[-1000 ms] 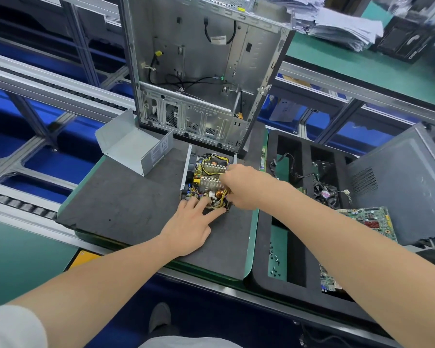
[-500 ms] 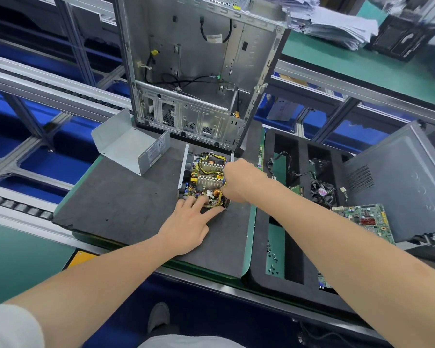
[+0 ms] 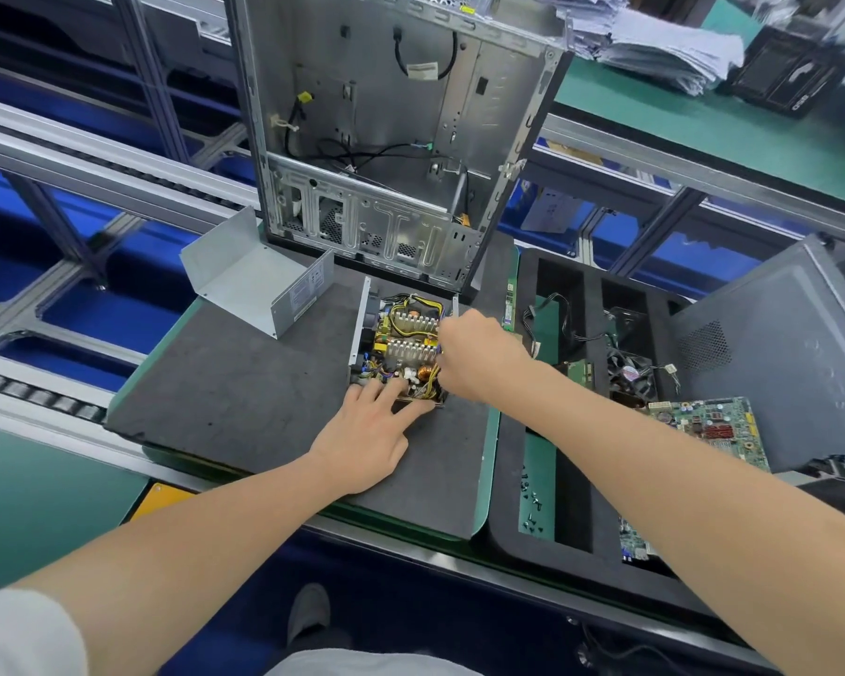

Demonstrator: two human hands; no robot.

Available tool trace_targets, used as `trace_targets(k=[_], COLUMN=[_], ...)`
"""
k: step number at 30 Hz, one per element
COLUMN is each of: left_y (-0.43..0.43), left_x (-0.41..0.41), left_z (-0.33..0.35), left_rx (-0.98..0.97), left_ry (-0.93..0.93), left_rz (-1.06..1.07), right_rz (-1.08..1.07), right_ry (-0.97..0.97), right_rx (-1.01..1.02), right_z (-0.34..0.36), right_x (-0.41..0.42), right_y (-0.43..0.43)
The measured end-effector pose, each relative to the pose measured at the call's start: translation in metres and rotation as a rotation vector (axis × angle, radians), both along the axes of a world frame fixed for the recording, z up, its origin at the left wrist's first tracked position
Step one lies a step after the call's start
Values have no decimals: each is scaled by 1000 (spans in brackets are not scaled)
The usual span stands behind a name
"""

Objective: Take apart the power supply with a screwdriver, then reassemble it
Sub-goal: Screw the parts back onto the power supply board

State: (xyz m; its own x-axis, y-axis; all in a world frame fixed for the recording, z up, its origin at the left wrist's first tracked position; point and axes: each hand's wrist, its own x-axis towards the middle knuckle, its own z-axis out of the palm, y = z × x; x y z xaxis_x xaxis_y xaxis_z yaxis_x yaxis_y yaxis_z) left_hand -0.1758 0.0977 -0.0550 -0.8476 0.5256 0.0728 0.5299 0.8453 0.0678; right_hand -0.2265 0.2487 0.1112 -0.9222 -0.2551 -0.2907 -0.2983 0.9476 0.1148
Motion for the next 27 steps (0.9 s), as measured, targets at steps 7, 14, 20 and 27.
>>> trace_targets(k=[7,14,20,27], left_y=[0,1,2,15], left_x=[1,-1,1,6], left_z=[3,1,3,13], left_rx=[6,-4,-10,-29], left_ry=[-7,-10,36,32], left_rz=[2,2,-10,64], right_rz=[79,81,36,-68], right_ry=[-151,-68,37,175], right_rx=[42,-37,-208,-408], right_z=[11,6,26,45], right_x=[-3,6,1,-3], right_y=[-1,7,18,35])
